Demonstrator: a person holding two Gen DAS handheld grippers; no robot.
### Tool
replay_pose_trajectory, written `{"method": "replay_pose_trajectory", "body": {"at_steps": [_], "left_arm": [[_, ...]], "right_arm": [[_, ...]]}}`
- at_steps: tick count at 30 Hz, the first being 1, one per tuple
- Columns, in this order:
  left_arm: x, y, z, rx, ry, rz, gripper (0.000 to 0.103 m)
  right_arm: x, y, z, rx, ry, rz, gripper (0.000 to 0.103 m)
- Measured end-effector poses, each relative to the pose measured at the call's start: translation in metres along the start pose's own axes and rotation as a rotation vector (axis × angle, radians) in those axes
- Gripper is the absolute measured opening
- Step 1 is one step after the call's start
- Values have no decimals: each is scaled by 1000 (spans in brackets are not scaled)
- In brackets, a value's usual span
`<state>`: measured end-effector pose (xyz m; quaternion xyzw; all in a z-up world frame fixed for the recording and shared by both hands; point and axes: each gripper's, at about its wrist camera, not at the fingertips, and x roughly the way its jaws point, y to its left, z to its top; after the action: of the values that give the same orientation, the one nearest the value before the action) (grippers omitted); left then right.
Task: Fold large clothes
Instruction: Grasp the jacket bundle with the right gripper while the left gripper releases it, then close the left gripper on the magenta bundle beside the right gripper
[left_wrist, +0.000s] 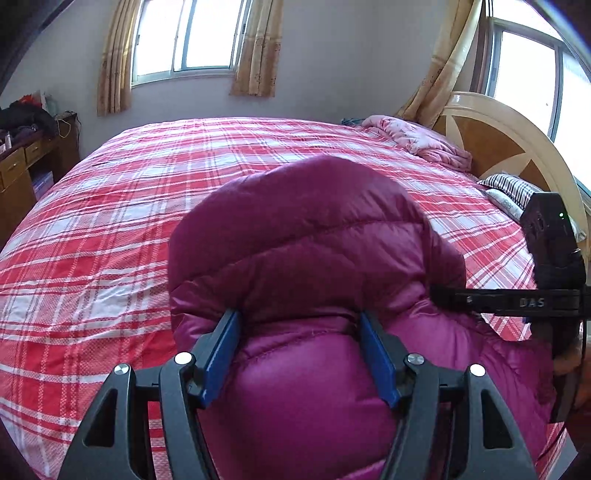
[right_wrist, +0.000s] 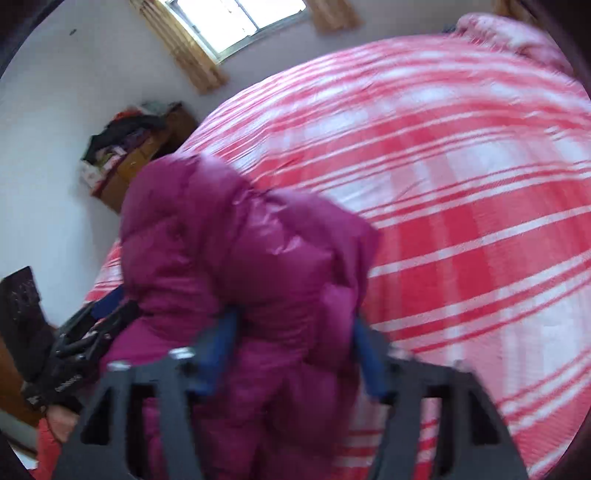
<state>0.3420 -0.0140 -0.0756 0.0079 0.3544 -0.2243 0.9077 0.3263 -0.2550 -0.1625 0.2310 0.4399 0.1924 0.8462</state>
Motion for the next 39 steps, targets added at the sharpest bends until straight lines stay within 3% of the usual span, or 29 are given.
{"method": "replay_pose_trajectory", "body": {"at_steps": [2,5,7,9,11,16,22,24,25,27,28,29,31,35,39], "left_arm": [[-5,10,6,-20,-14,-1,66],[-7,23,21,-31,-46,21,66],[7,29,26,-40,-13,42,67],[23,32,25,-67,19,39,68],[37,33,21,-80,30,58,71],[57,10,17,-7,36,131,78],[67,11,13,10,75,128,81],[63,13,13,5,69,115,81],[59,15,13,5,76,104,81],[46,21,14,6,115,98,81],[33,25,15,-9,122,87,81],[19,31,14,-33,111,71,81],[-16,52,9,-111,58,39,81],[-46,91,-7,-312,27,-41,95],[-20,77,-20,-244,160,-49,96]], "right_arm": [[1,14,1,-25,-10,34,20],[12,25,-2,-10,-20,138,19],[29,11,-5,90,-4,199,18],[46,-15,-9,233,0,314,16],[55,-40,-19,355,-14,405,9],[44,-38,-25,310,-33,363,8],[34,-40,-29,269,-24,312,9],[27,-34,-23,224,-4,261,13],[16,-25,-19,183,5,214,21],[-13,-11,-17,93,-10,121,51],[-26,-9,-19,60,-38,90,83],[-47,-5,-22,27,-90,61,103],[-78,-4,-29,-30,-165,55,103],[-78,-9,-13,-11,-151,75,103],[-26,-13,-2,28,-37,60,103]]}}
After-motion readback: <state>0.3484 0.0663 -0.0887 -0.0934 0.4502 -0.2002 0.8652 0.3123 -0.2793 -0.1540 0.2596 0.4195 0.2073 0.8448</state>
